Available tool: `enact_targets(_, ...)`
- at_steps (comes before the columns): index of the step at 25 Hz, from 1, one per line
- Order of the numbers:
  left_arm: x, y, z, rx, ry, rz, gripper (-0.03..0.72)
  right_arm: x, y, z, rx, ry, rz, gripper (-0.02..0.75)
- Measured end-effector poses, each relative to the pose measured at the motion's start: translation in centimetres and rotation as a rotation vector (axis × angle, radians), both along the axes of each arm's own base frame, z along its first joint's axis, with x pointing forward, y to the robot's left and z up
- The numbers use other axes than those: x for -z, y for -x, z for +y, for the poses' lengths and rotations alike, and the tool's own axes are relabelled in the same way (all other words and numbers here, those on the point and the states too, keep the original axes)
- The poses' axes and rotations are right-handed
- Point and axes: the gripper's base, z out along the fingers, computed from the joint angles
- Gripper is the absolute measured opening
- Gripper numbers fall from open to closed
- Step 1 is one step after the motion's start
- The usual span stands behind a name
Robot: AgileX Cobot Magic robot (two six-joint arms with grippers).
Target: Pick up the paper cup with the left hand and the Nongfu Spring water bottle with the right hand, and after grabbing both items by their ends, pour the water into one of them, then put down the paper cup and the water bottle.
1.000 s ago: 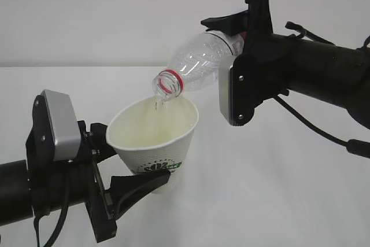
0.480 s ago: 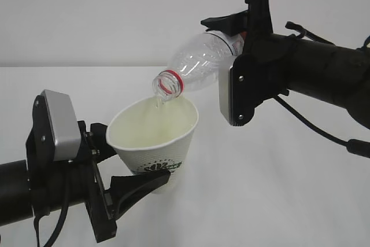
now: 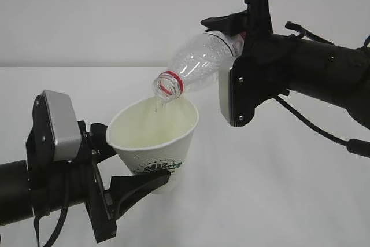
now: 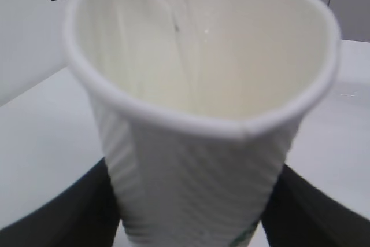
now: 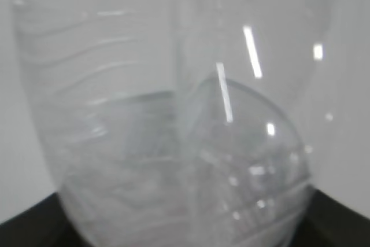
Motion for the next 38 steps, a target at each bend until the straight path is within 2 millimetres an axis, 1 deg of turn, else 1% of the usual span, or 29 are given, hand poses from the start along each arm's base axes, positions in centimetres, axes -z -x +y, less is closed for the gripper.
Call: enact_targets(38,0.04,0.00,0.01,-0.001,-0.004,0.002,0.507,0.00,0.00,0.00,-0.001,0.005,-0.004,0.504)
